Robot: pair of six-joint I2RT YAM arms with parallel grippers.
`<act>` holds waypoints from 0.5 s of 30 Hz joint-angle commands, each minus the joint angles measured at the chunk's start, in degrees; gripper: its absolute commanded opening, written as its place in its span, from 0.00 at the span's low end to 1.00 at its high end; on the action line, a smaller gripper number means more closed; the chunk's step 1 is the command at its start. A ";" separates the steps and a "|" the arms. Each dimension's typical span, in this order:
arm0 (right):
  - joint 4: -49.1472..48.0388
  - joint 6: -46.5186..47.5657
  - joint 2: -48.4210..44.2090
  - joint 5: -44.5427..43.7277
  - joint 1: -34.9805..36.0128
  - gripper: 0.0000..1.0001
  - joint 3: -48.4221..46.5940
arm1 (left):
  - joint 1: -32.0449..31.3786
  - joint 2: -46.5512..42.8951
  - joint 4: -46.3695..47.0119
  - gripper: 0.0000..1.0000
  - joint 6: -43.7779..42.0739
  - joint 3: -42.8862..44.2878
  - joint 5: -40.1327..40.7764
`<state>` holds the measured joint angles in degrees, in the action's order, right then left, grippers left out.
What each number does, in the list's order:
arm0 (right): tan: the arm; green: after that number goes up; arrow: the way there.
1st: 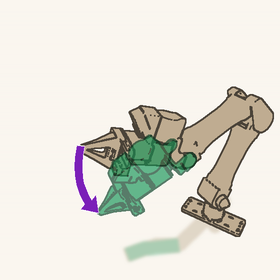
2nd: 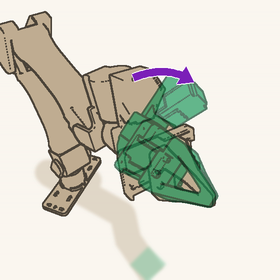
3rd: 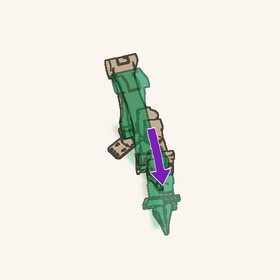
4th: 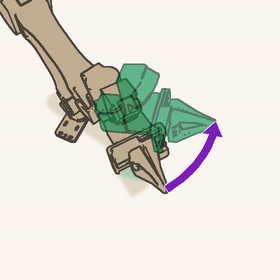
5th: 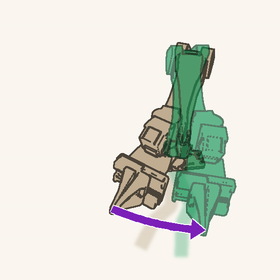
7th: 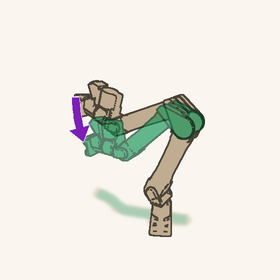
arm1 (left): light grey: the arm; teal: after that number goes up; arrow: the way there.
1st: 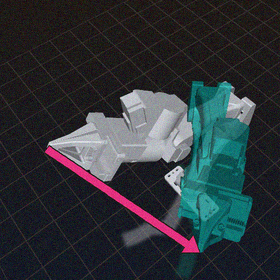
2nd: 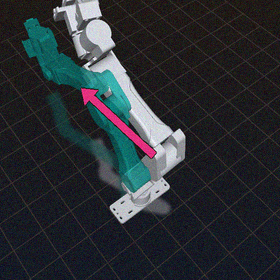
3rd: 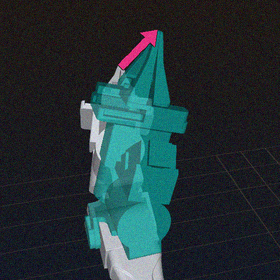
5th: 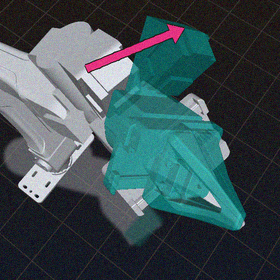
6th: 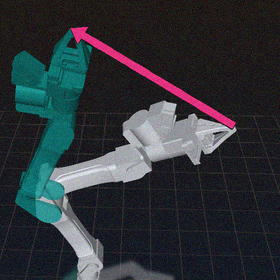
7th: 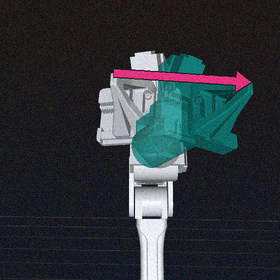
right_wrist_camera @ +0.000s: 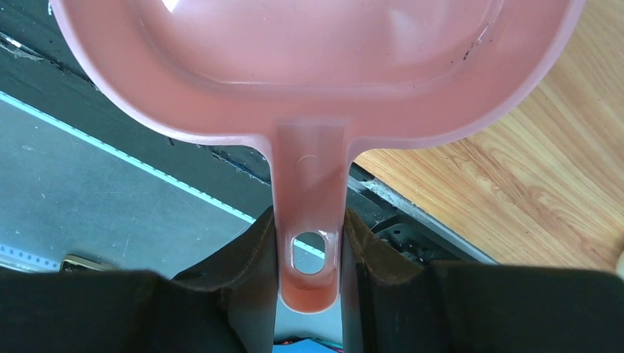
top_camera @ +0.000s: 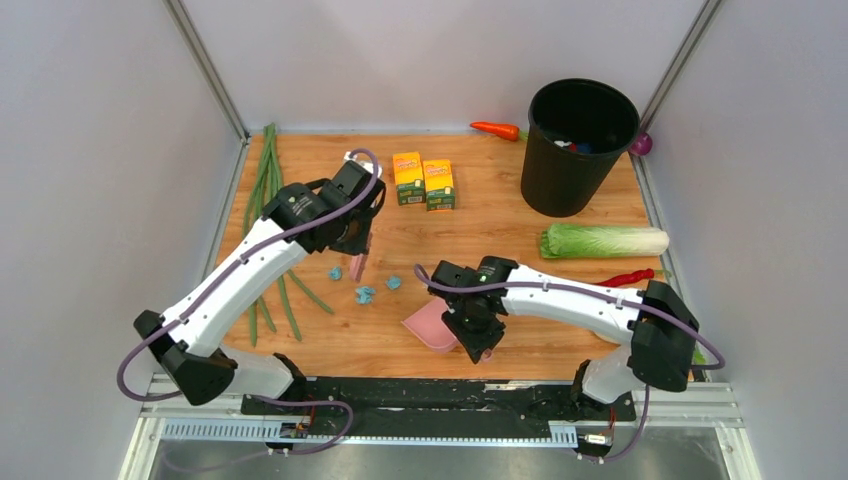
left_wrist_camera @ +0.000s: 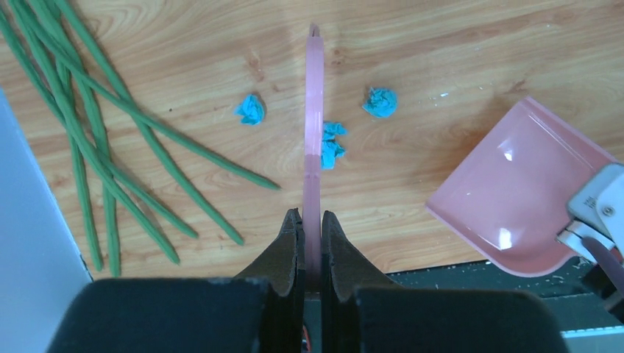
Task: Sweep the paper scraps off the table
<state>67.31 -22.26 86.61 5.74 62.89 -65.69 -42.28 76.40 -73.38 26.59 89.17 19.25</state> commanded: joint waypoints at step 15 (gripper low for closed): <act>-12.64 6.43 2.77 2.00 0.39 0.00 3.99 | 2.29 16.85 9.14 0.00 -12.09 5.05 -3.25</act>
<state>58.04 -19.92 86.43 7.16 62.94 -60.14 -40.14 92.68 -66.22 16.82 91.31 16.62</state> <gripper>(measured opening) 0.326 0.066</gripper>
